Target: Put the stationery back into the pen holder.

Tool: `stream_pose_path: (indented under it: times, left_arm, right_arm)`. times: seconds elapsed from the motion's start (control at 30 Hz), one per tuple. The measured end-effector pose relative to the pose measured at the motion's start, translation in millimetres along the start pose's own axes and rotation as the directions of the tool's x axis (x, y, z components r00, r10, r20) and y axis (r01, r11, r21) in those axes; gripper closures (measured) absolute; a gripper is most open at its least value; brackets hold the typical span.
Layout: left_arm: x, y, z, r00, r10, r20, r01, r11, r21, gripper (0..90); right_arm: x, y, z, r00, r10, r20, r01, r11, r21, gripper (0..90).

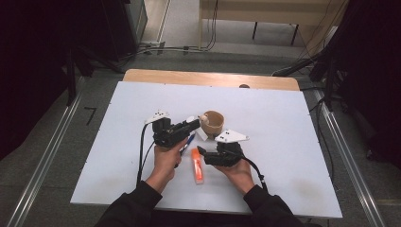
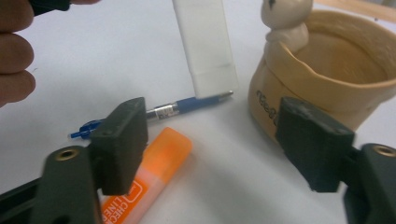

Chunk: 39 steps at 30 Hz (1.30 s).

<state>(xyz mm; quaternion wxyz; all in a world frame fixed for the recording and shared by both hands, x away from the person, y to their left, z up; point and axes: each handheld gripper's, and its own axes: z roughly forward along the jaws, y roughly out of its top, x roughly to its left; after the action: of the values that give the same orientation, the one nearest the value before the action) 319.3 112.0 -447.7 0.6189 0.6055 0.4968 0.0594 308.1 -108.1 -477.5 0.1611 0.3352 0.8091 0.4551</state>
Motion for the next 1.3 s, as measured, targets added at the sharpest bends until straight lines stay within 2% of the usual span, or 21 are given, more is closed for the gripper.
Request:
stream_pose_path:
  times: [0.13,0.43,0.7,1.03,1.3]
  left_arm:
    - [1.3,1.8,2.6,1.0,0.0,-0.005,0.0,1.0,-0.005,67.3]
    - [-0.8,16.4,10.8,1.0,-0.005,0.001,0.005,0.9996,-0.028,67.2]
    - [-5.8,24.6,24.1,1.0,-0.002,0.003,0.002,0.9999,-0.014,67.2]
    - [-13.0,31.9,42.9,0.9997,0.02,0.009,-0.021,0.9998,0.004,67.2]
    - [-11.2,38.6,57.5,0.9992,0.037,-0.018,-0.037,0.9992,0.015,67.2]
  right_arm:
    - [-3.8,-1.4,1.2,0.9995,0.031,-0.003,-0.031,0.999,0.02,17.6]
    - [-3.5,-2.6,3.0,0.9996,0.027,0.002,-0.027,0.999,0.028,17.0]
    - [-4.2,-3.3,3.1,0.9996,0.028,0.005,-0.028,0.999,0.032,17.1]
    - [-4.9,-3.9,2.7,0.9995,0.032,0.004,-0.032,0.999,0.033,17.2]
    - [-5.6,-4.1,2.0,0.9993,0.037,0.004,-0.037,0.999,0.03,17.2]
